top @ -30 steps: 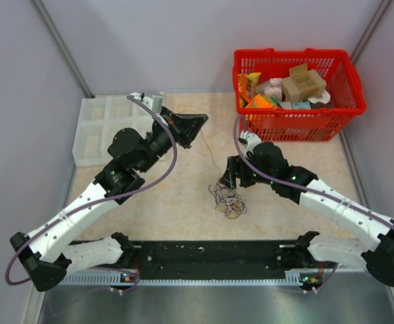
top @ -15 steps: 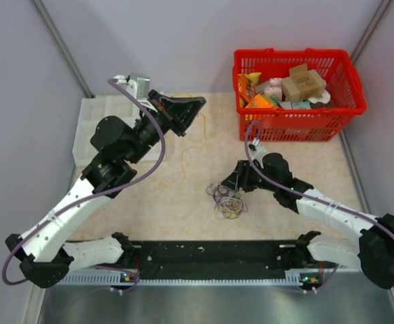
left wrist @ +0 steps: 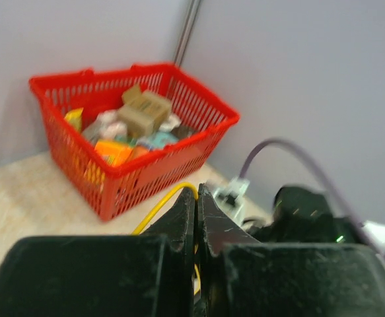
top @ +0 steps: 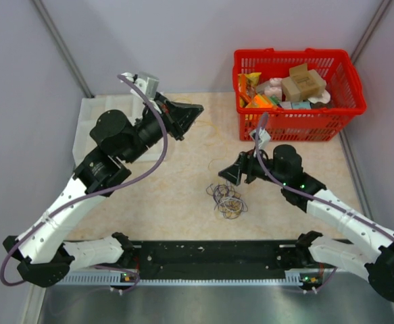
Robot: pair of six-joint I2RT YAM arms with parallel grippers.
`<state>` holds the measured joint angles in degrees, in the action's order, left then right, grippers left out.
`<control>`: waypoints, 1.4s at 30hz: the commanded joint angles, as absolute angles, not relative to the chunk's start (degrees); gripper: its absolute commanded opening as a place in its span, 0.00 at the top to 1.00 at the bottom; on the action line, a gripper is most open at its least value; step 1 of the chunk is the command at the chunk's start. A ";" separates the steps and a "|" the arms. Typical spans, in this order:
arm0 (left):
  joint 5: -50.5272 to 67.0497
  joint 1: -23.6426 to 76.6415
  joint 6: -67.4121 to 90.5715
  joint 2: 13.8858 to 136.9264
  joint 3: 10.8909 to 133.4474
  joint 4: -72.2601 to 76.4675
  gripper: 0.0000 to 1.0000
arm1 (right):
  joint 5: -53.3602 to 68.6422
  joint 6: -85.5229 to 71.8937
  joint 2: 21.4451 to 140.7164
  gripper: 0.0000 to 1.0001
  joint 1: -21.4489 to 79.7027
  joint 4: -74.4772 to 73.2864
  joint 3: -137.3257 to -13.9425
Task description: Untangle the cables
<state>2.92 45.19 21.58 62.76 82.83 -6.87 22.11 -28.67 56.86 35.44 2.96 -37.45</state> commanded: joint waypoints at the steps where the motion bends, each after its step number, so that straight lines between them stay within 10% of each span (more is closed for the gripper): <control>1: -2.17 43.51 15.91 61.97 84.03 -20.98 1.00 | 22.41 -26.54 54.58 0.26 35.33 0.79 -41.48; 12: 4.75 37.00 11.77 59.85 79.29 -37.79 1.00 | 24.08 -26.46 55.19 0.26 35.33 0.09 -42.36; 30: -5.35 37.09 31.90 60.56 44.04 -25.92 1.00 | 24.78 -26.28 57.39 0.27 35.33 0.18 -40.08; 42: -5.53 37.88 33.58 63.01 38.41 -27.60 0.28 | 25.14 -26.19 59.85 0.27 35.33 0.26 -39.29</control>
<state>-5.15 37.21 33.30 61.69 39.31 -29.15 24.18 -27.00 59.40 35.44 -0.95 -39.40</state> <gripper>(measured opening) 0.681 0.729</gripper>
